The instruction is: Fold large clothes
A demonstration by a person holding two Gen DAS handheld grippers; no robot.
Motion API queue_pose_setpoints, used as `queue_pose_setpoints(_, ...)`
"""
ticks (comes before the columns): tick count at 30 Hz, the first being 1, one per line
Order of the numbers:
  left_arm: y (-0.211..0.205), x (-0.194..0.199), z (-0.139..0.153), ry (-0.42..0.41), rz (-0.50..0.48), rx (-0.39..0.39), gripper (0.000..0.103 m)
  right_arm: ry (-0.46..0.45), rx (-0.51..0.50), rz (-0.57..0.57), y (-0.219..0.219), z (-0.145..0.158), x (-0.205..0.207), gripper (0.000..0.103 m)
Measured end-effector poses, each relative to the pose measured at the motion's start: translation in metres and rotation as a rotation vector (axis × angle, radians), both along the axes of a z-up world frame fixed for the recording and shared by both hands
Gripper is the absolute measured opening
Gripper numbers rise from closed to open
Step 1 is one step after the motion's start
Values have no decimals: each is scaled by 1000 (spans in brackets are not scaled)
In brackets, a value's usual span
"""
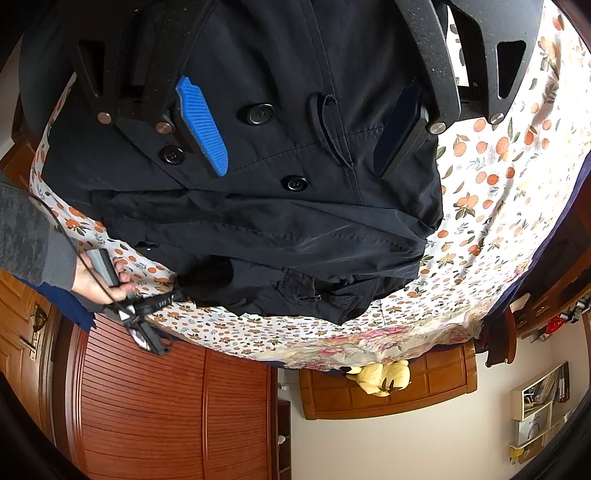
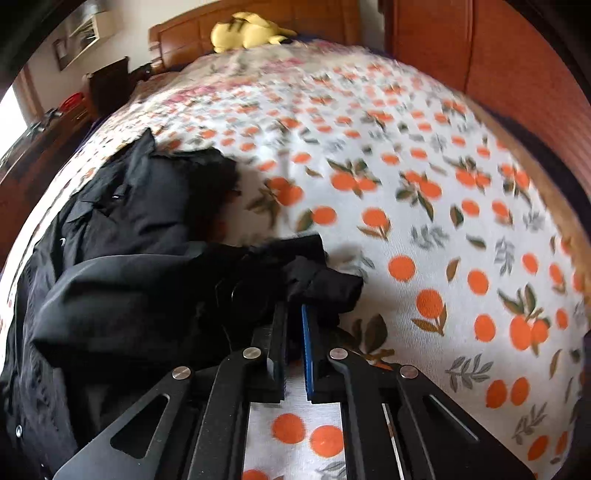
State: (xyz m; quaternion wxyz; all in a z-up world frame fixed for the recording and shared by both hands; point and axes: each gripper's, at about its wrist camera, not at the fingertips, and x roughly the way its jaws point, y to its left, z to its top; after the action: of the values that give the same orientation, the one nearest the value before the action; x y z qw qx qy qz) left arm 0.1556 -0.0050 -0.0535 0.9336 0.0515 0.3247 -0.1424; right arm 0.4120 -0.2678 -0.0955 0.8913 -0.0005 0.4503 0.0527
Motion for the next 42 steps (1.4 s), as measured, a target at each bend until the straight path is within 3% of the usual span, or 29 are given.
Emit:
queue_pose_setpoints(7, 4, -2, 4, -13, 6, -13, 82, -141, 25, 140, 41, 54, -26, 6)
queue_pose_setpoints(15, 13, -10, 11, -42, 16, -9, 82, -285, 13, 397, 130, 121, -88, 6)
queue_pose_setpoints(24, 44, -25, 20, -73, 60, -32, 82, -290, 17, 580, 184, 131, -154, 6)
queue_pose_setpoints(34, 78, -34, 17, -69, 127, -56, 82, -206, 34, 710, 206, 131, -204, 6)
queue_pose_setpoints(37, 82, -34, 14, -64, 141, -52, 82, -217, 21, 708, 204, 142, -214, 15)
queue_pose_setpoints(39, 85, -34, 13, -63, 150, -50, 82, -240, 24, 696, 203, 146, -208, 27)
queue_pose_setpoints(42, 84, -32, 12, -63, 154, -50, 82, -267, 19, 658, 188, 148, -217, 32)
